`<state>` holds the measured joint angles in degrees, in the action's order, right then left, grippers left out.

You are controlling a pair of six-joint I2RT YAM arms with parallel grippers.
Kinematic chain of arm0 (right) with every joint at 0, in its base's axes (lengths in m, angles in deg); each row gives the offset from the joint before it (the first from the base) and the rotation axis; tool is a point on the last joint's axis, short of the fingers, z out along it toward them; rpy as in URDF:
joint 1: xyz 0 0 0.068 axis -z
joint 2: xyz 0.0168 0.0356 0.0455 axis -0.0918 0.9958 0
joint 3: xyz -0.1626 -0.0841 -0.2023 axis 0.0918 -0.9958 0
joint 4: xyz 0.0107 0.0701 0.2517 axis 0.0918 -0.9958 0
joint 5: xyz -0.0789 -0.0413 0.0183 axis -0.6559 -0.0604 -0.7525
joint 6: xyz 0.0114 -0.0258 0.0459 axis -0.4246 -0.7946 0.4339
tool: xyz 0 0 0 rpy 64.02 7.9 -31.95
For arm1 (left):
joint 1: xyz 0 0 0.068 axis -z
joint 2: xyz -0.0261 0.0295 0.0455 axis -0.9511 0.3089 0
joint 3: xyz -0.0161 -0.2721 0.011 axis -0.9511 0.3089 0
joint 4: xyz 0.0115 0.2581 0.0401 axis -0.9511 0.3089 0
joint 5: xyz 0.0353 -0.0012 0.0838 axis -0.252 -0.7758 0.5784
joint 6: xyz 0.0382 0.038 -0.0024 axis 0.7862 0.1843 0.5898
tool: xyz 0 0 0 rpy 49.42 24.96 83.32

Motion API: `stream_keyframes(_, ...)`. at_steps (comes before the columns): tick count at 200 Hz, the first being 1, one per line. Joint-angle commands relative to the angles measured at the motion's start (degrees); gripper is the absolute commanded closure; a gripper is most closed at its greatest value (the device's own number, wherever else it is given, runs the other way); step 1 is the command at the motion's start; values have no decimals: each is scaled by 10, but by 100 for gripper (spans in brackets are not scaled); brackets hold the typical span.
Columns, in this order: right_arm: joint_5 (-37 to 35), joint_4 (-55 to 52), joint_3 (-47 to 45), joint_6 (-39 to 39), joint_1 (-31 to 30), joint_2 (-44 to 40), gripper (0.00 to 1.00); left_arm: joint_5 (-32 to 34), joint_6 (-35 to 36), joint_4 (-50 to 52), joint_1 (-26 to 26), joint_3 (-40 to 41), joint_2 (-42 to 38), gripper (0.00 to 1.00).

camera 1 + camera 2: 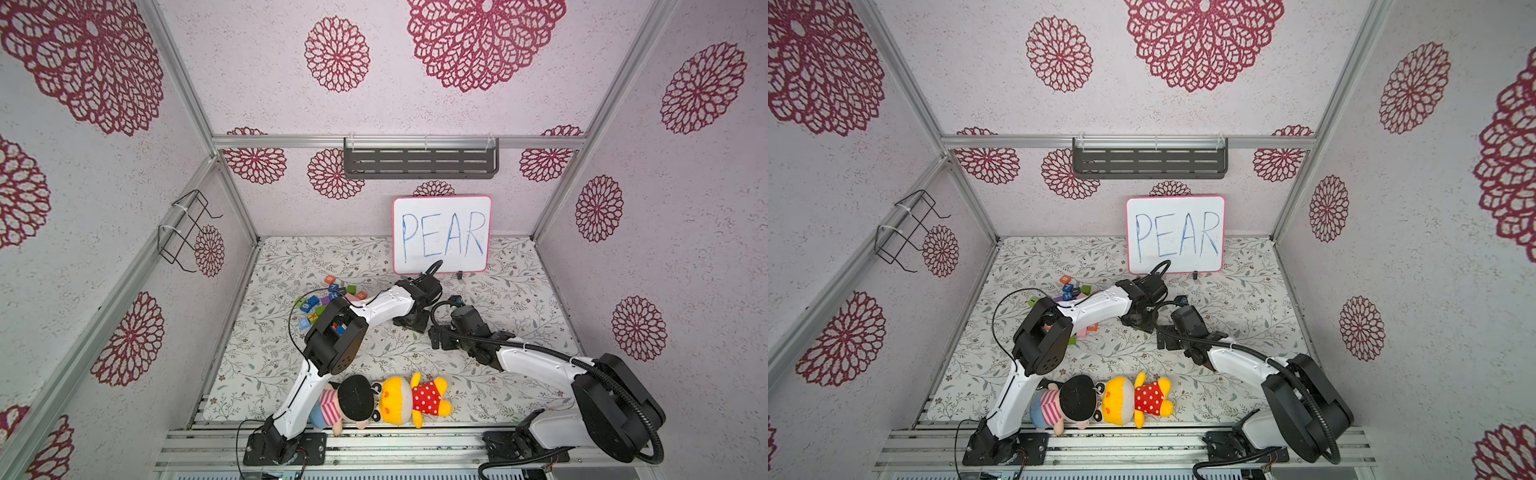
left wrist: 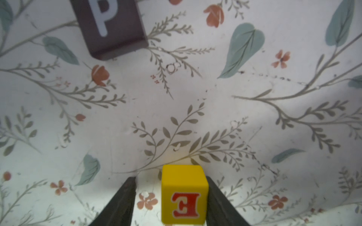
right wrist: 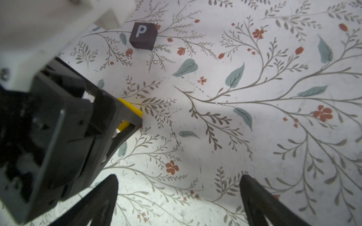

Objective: Spell the uppercase word “pear” with letter blocks
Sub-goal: Place the letter block at the center of the board.

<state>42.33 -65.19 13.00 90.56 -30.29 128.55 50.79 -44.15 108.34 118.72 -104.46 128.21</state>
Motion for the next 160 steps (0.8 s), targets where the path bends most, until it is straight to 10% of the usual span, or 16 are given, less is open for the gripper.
stream_keyframes(1, -10, -5, 14, 7, 3, -11, 1, 13, 6, 0, -4, 33, -23, 45)
stream_keyframes(160, 20, -63, 99, -67, -14, 73, 5, -36, -81, -124, -95, 186, -115, 47)
